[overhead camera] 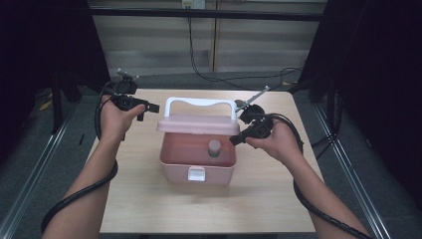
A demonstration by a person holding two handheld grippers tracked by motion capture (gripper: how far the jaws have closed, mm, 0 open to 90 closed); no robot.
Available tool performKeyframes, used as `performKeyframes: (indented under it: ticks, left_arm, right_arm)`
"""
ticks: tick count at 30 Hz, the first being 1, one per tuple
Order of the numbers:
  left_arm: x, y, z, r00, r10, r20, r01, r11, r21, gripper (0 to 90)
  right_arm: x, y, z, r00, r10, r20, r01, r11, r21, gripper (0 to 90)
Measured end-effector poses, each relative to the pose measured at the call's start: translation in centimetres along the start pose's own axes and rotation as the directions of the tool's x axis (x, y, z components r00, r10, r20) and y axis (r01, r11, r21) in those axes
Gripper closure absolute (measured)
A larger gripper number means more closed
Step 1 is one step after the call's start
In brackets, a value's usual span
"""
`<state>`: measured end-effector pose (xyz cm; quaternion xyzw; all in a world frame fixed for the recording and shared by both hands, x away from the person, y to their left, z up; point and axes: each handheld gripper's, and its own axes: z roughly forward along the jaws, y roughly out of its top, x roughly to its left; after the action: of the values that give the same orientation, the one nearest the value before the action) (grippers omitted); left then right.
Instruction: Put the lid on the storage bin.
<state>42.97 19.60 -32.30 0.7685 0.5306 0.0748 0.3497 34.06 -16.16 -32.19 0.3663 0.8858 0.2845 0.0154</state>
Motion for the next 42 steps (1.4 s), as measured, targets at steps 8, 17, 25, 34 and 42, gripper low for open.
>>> performKeyframes:
  ticks: [8,17,25,34,42]
  left_arm:
    - [1.2,-1.5,0.6,1.0,-0.009,0.002,0.009,0.9999,0.007,41.3]
    - [2.5,-3.8,1.9,0.9993,-0.034,0.011,0.034,0.9993,0.014,39.5]
    - [3.8,-6.1,3.5,0.9978,-0.066,0.004,0.066,0.997,0.039,38.0]
    - [4.9,-8.7,5.2,0.9976,-0.07,-0.004,0.07,0.9949,0.072,37.9]
    - [5.7,-10.8,6.6,0.9957,-0.093,-0.006,0.093,0.9922,0.083,36.3]
  right_arm:
    - [0.2,-0.3,0.1,1.0,0.003,-0.001,-0.003,1.0,0.015,90.0]
    - [0.4,-0.6,0.3,0.9999,-0.006,-0.01,0.006,1.0,0.021,90.0]
    - [0.5,-1.0,0.4,0.9998,-0.01,-0.018,0.01,1.0,0.021,90.0]
    - [0.5,-1.6,0.3,0.9997,-0.018,-0.019,0.019,0.999,0.028,89.9]
    - [0.3,-2.1,0.0,0.9997,-0.015,-0.021,0.016,0.999,0.031,89.7]
